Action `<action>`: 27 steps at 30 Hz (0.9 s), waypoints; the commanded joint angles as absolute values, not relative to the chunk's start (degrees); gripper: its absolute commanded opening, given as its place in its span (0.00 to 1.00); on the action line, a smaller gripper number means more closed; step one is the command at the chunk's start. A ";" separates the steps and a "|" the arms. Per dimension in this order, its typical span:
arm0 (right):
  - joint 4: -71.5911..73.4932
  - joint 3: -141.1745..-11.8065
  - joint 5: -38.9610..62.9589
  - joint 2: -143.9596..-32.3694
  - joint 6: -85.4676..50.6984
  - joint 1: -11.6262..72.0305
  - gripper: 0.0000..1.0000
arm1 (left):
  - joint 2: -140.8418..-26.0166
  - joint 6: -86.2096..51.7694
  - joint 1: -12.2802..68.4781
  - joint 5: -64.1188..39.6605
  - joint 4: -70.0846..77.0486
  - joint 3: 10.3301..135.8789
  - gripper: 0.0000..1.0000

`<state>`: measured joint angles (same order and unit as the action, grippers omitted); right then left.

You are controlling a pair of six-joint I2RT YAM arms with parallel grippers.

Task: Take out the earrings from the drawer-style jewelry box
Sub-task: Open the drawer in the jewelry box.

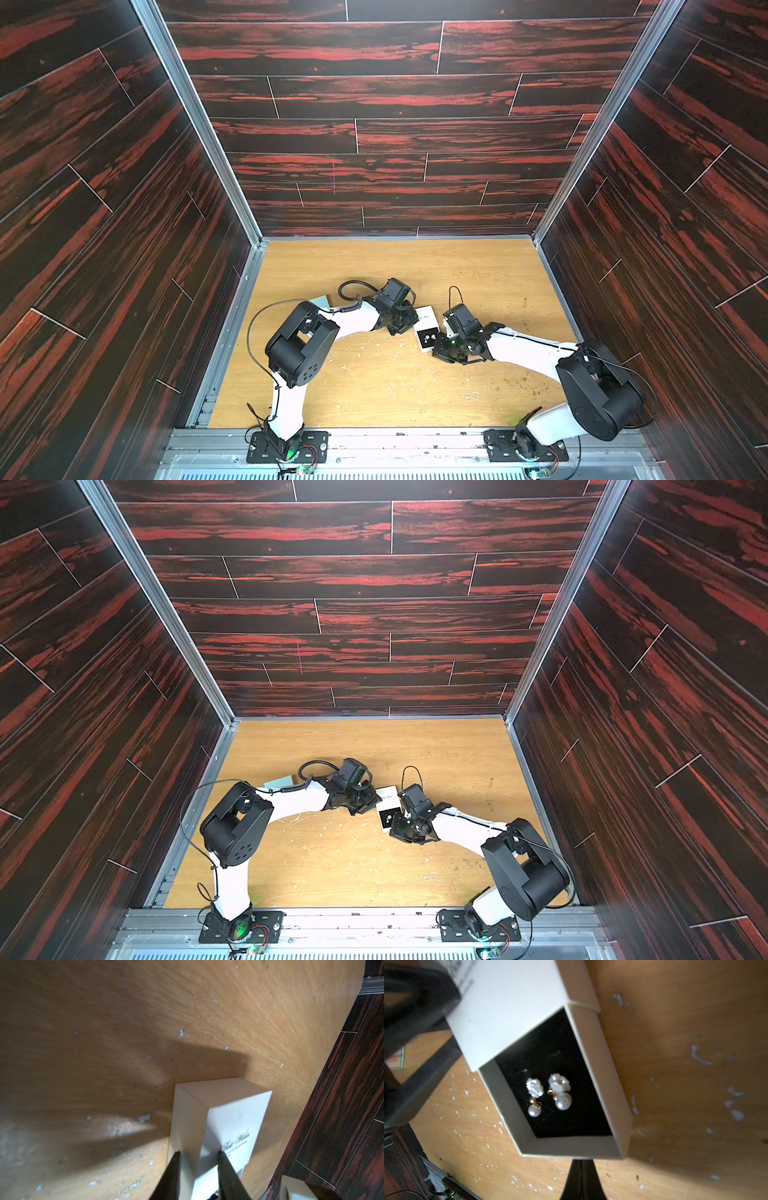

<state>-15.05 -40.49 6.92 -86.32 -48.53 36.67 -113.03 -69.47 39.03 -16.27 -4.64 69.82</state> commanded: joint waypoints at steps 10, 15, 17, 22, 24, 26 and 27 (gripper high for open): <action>-19.35 -39.89 7.17 -85.34 -49.72 38.15 0.00 | -112.68 -69.03 39.37 -14.06 -8.59 67.85 0.32; -20.82 -42.18 5.31 -84.55 -48.47 38.18 0.03 | -112.61 -68.66 39.37 -14.07 -8.53 67.90 0.32; -21.15 -43.66 5.12 -84.92 -48.00 38.14 0.09 | -112.68 -68.68 39.37 -14.21 -8.39 67.88 0.32; -22.53 -47.07 4.41 -85.79 -47.20 38.20 0.27 | -112.42 -68.22 39.35 -13.91 -8.76 67.99 0.32; -23.32 -47.70 3.79 -84.86 -46.87 38.16 0.29 | -112.33 -67.99 39.37 -13.85 -9.09 67.98 0.32; -23.92 -48.15 3.93 -84.31 -46.58 38.15 0.29 | -112.24 -67.76 39.38 -13.76 -9.40 68.12 0.32; -24.15 -48.29 4.42 -84.29 -46.58 38.16 0.29 | -112.15 -67.68 39.33 -13.76 -9.40 68.13 0.32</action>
<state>-23.42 -46.48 5.15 -85.60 -47.40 37.98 -112.86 -68.79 39.03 -15.40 -4.19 69.54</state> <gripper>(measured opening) 0.291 0.320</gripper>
